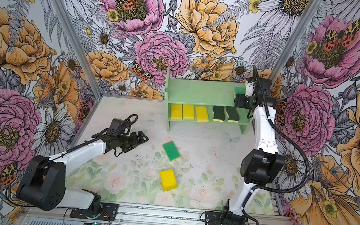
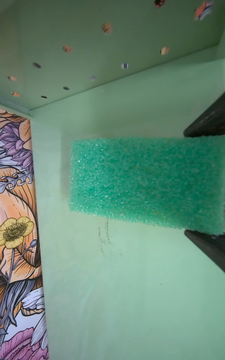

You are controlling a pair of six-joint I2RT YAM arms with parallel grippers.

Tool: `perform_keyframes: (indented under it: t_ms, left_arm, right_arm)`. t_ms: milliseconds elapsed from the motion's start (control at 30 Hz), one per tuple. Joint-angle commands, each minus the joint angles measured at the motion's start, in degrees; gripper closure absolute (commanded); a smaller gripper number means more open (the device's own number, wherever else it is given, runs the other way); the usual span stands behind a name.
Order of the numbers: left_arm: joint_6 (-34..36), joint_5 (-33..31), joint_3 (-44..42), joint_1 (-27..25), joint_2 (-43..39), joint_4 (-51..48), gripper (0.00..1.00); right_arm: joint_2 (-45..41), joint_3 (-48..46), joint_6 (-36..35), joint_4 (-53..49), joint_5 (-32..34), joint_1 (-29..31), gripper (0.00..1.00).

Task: Place and organize the cleaning sponges onto the shelf

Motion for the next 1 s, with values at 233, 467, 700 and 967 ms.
perform_keyframes:
  t_ms: [233, 467, 700, 967]
  left_arm:
    - [-0.18, 0.53, -0.06, 0.43, -2.94, 1.13, 0.01]
    - [-0.21, 0.53, 0.12, 0.39, -3.22, 1.1, 0.01]
    - [0.31, 0.68, 1.69, 0.52, -2.61, 1.07, 0.01]
    - [0.59, 1.58, 3.67, 0.42, -0.85, 1.07, 0.01]
  right_arm:
    - [-3.41, 2.41, 0.35, 0.02, 0.83, 0.63, 0.13]
    - [-12.16, -2.22, 1.78, 0.02, 6.94, 1.9, 0.01]
    - [-27.72, -13.91, 5.11, -0.06, 7.96, 6.13, 0.0]
    - [-41.34, -21.41, 10.32, -6.99, 10.55, 14.86, 0.0]
